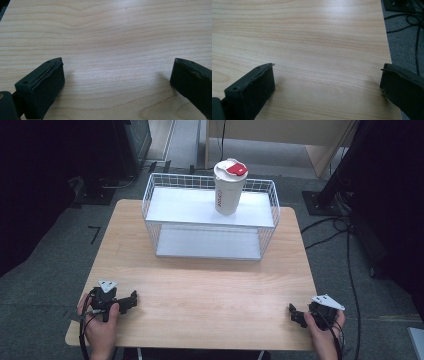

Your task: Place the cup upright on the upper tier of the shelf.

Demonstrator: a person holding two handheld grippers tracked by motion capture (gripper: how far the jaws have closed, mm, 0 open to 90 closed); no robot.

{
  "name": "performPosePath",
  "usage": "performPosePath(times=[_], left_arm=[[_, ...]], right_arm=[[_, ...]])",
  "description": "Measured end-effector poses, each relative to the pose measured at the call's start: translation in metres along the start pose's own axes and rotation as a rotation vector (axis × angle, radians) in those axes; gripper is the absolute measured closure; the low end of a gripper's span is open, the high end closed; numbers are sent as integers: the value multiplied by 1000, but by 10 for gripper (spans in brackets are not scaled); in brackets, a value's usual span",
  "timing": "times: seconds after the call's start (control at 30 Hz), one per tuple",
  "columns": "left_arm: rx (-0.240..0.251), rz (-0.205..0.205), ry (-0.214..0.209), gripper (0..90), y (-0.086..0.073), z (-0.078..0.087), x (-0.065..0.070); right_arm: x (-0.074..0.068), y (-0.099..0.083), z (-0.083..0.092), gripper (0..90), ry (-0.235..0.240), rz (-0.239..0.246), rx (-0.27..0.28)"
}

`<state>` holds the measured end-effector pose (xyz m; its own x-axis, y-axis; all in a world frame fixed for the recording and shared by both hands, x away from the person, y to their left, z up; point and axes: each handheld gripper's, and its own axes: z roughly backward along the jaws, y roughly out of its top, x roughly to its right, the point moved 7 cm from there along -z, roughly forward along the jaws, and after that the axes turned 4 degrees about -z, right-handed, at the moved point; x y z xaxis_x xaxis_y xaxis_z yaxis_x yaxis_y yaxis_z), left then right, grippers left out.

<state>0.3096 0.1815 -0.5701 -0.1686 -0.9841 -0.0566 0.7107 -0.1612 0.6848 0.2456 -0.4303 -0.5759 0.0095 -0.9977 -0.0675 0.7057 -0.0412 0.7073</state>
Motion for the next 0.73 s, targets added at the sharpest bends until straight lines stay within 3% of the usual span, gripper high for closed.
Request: performPosePath(times=[0.27, 0.73], left_arm=[[0, 0, 0, 0, 0, 0, 0], [-1, -1, 0, 0, 0, 0, 0]], right_arm=[[5, -8, 8, 0, 19, 9, -5], [4, -8, 8, 0, 22, 9, -5]])
